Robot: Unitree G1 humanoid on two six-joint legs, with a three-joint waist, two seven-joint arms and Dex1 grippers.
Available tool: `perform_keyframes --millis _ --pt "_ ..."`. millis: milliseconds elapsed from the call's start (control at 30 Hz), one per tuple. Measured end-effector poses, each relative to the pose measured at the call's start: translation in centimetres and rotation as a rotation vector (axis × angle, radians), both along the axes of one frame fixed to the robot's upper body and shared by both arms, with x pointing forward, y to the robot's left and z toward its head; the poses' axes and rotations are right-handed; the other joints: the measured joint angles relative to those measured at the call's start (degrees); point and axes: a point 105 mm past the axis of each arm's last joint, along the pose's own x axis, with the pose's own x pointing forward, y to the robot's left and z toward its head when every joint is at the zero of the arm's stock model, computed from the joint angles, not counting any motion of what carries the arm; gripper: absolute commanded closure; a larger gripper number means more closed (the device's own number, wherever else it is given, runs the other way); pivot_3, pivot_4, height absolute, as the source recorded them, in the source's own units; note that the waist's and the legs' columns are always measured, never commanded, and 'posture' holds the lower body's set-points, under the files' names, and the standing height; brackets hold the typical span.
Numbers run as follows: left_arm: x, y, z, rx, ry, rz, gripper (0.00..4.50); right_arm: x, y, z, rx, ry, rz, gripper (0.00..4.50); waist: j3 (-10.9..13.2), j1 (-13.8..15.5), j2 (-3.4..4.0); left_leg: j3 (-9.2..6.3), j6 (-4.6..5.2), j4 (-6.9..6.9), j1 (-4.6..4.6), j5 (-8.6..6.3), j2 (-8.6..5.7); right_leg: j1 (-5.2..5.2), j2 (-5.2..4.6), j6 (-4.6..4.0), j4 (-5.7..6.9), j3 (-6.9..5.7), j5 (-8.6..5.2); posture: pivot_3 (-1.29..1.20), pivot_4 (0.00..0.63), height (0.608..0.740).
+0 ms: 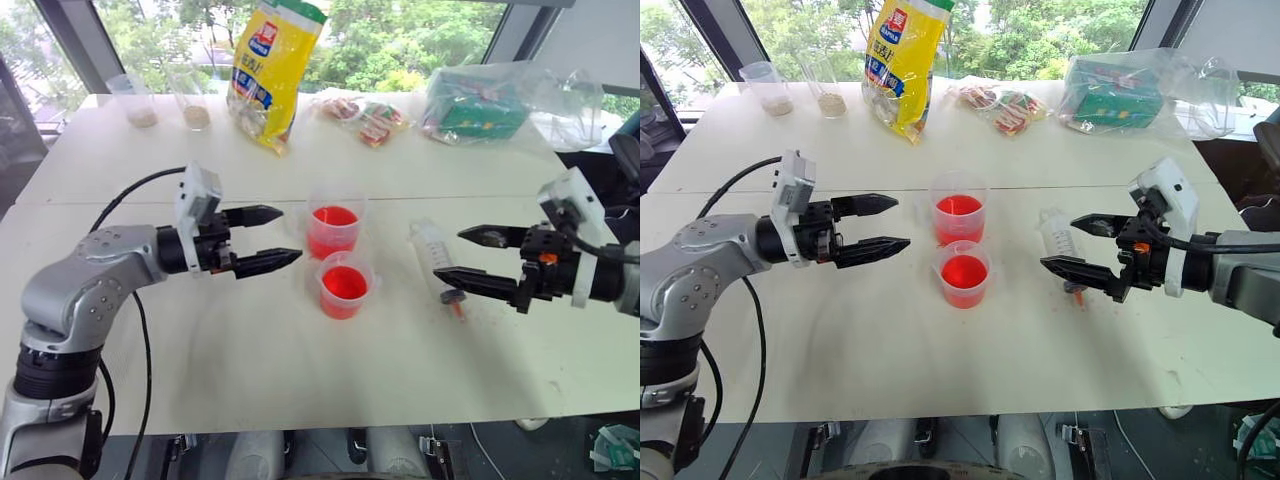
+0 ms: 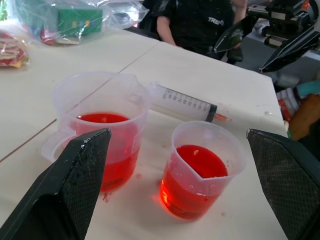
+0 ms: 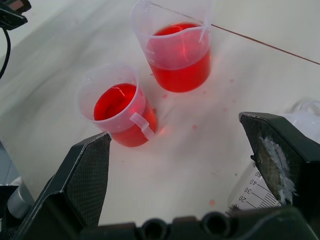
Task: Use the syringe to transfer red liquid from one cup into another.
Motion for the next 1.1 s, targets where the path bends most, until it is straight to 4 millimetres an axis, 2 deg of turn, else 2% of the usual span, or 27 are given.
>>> perform_keyframes --millis 133,367,633,800,967,1100 --pt "0.0 -0.3 0.0 -0.01 -0.003 -0.015 0.0 -0.3 -0.2 -0.1 0.003 0.003 -0.022 0.03 0.0 -0.07 0.0 0.0 0.01 0.0 0.0 0.0 0.0 0.01 0.0 0.01 -0.02 0.0 0.0 0.0 0.15 0.74" --pt "0.2 -0.6 1.3 -0.011 -0.033 -0.04 0.0 -0.9 -0.6 -0.6 -0.008 0.015 -0.071 0.03 0.0 -0.06 0.0 0.0 0.01 0.01 0.0 0.0 0.0 0.02 0.02 0.01 -0.01 0.0 0.01 0.0 0.15 0.74" --pt "0.5 -1.7 2.4 -0.019 -0.033 -0.067 0.0 -0.5 -1.3 -0.9 -0.021 0.018 -0.167 0.03 0.0 -0.08 -0.01 -0.01 0.01 0.01 0.02 0.0 0.0 0.04 0.03 0.02 -0.01 0.0 0.01 0.0 0.15 0.74" --pt "0.6 -1.9 2.3 -0.009 -0.013 -0.07 0.0 -0.3 -0.8 -2.0 -0.035 0.071 -0.193 0.03 -0.01 -0.29 -0.01 -0.01 0.01 0.01 0.03 0.0 0.01 0.03 0.05 0.02 0.0 0.01 0.01 0.0 0.15 0.74" --pt "0.6 -1.8 2.3 -0.003 -0.012 -0.066 0.0 2.3 -1.3 -3.0 -0.063 0.112 -0.302 0.03 -0.01 -0.23 -0.01 0.0 0.0 0.05 0.04 0.01 0.0 0.03 0.05 -0.03 0.02 0.04 0.03 0.0 0.15 0.74" --pt "0.6 -1.6 2.2 0.002 -0.017 -0.054 0.0 4.6 -0.9 -4.0 -0.091 0.132 -0.357 0.03 -0.01 -0.28 0.0 0.0 0.0 0.03 0.03 0.01 0.01 0.02 0.08 -0.03 0.01 0.05 0.03 0.0 0.15 0.74"
